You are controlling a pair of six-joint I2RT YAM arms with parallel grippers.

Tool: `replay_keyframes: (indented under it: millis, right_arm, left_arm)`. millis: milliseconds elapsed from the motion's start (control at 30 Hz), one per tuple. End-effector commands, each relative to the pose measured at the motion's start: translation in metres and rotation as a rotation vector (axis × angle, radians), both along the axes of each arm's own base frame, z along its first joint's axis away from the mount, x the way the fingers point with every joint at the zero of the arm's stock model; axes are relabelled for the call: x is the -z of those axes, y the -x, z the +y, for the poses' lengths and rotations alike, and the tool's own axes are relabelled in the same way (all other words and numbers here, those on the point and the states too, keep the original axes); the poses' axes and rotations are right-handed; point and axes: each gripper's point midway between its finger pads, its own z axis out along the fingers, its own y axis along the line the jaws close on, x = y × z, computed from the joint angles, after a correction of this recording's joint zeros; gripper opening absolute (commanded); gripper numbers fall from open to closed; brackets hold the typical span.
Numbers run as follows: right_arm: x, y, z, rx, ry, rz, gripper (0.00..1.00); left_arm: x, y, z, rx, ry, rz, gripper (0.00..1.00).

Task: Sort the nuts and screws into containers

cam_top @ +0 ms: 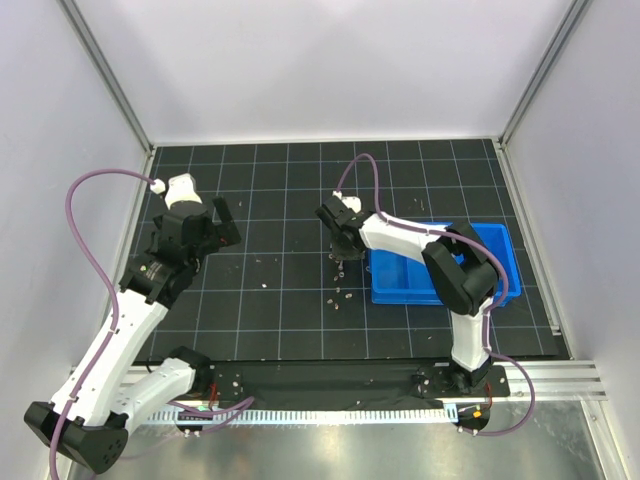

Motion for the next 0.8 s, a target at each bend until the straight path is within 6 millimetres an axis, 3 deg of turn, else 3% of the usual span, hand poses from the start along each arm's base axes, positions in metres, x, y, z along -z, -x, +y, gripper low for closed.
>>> replay_keyframes:
  millis: [0,167,433,767]
  right_arm:
    - [0.011,0.001,-0.001,0.015,0.012,0.004,0.29]
    - [0.017,0.004,-0.003,0.015,0.031,0.019,0.28]
    - [0.015,0.005,-0.016,0.056,0.075,0.007,0.16]
    - [0.008,0.011,-0.024,0.077,0.086,0.006,0.25]
  left_arm:
    - [-0.006,-0.004,0.000,0.003,0.004,-0.032,1.00]
    - [-0.005,-0.004,-0.001,0.004,0.005,-0.029,1.00]
    - [-0.006,-0.005,-0.001,0.004,0.005,-0.031,1.00]
    - [-0.004,-0.005,-0.001,0.005,0.004,-0.025,1.00]
